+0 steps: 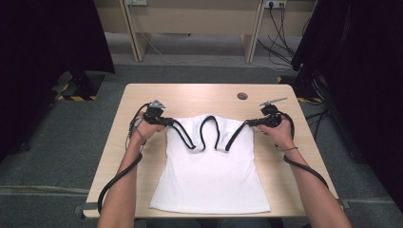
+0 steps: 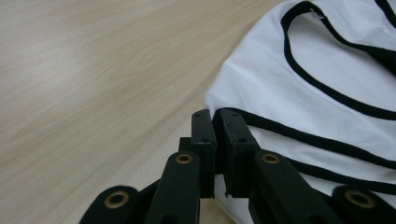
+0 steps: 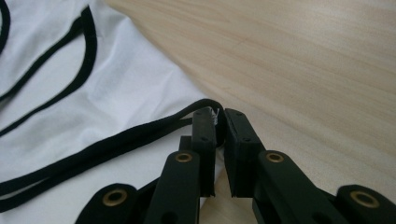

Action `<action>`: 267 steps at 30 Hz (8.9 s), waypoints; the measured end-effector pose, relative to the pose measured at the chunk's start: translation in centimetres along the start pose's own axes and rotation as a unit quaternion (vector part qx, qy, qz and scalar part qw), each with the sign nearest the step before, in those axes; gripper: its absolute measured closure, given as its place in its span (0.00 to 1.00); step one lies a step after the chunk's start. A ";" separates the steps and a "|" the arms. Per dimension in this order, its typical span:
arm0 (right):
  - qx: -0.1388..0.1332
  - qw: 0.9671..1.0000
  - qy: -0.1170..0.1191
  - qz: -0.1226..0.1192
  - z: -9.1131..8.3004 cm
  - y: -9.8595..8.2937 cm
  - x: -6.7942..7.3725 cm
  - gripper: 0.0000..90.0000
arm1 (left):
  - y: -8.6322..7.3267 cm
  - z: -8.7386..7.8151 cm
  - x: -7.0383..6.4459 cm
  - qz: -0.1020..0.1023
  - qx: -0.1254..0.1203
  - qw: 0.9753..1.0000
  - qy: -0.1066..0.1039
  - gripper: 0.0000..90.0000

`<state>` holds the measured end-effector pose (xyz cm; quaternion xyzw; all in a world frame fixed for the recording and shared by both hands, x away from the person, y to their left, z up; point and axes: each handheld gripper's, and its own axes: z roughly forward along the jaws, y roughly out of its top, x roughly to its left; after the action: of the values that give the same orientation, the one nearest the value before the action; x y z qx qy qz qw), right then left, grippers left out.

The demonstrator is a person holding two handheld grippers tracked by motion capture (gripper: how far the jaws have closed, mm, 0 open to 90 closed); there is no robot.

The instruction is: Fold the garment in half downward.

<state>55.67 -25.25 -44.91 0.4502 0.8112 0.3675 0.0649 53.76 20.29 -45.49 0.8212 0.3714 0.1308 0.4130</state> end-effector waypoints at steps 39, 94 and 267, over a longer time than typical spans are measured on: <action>-0.073 0.996 0.045 0.021 -4.5 4.0 0.5 0.94 | 5.1 -4.6 -0.8 0.026 -0.093 0.995 -0.001 0.93; 0.017 0.996 0.052 -0.065 -2.7 -2.0 1.5 0.94 | -3.0 -4.3 -3.5 0.090 -0.024 0.995 0.023 0.92; 0.033 0.967 0.069 -0.243 -10.2 -12.4 11.2 0.94 | -11.8 -14.0 -16.9 0.266 0.021 0.964 -0.002 0.91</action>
<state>36.23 -26.02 -43.15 0.2149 0.9105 0.3438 0.0813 28.88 20.80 -44.34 0.8991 0.1416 0.2266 0.3468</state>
